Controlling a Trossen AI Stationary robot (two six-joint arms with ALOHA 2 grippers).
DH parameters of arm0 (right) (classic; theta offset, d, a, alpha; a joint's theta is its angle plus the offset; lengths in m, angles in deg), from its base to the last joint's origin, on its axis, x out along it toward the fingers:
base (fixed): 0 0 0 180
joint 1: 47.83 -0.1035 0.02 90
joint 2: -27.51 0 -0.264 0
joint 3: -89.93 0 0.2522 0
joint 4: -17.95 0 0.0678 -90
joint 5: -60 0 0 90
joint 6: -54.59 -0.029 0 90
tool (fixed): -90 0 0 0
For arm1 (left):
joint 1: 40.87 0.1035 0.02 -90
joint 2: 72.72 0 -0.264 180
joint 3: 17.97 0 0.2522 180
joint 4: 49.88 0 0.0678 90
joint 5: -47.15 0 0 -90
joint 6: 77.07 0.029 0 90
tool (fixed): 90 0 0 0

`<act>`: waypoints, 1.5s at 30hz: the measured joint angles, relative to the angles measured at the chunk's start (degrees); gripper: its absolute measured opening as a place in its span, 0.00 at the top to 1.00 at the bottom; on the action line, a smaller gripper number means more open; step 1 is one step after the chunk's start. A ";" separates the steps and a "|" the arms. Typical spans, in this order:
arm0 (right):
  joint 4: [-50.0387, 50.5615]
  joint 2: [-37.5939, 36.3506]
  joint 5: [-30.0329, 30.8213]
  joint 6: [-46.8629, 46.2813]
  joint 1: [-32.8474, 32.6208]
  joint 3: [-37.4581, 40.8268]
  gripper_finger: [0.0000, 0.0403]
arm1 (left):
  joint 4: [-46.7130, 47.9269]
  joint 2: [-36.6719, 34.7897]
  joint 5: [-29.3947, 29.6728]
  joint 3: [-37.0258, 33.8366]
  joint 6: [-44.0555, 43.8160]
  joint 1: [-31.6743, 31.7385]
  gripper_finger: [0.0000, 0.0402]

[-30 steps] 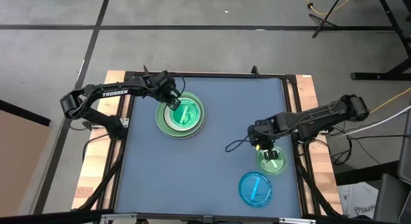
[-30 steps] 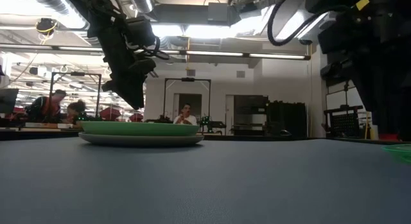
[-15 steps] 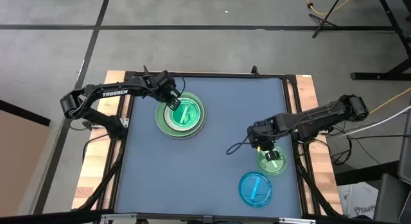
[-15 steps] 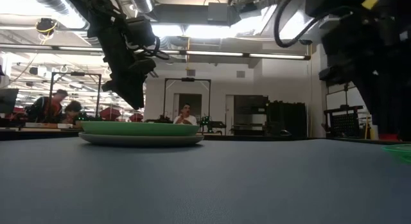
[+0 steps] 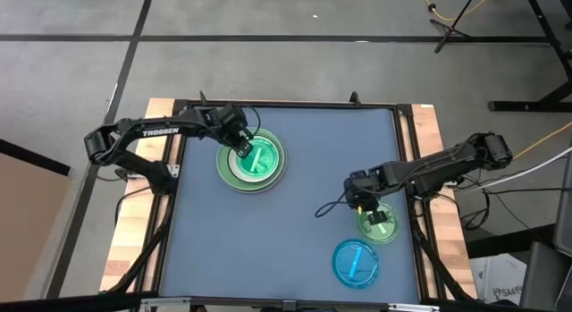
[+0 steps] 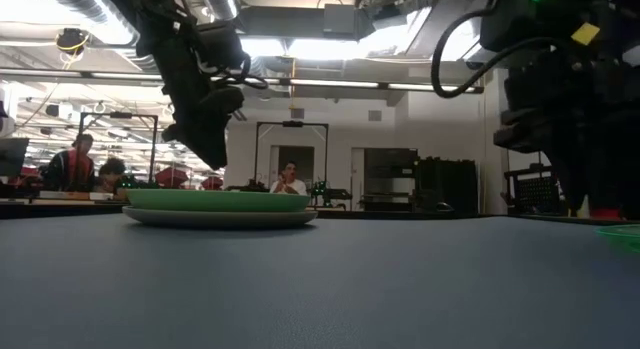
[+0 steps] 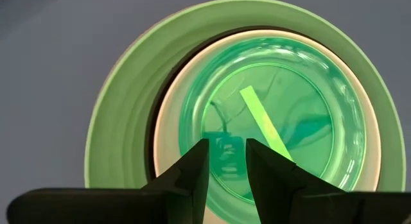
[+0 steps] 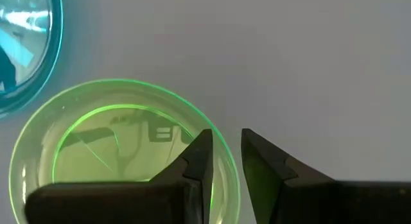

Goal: Stack plastic plates
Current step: Stack the light green plate on top of the light green plate

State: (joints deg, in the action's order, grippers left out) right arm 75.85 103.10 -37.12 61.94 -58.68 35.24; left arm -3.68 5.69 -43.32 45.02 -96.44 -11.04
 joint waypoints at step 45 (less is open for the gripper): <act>-1.08 7.96 -4.36 12.70 0.00 1.73 0.82 | 0.00 0.00 2.73 0.00 -0.01 -1.42 0.76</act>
State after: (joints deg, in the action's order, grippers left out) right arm 74.78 111.05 -41.49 74.64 -58.68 36.97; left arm -3.68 5.69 -40.59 45.02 -96.46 -12.46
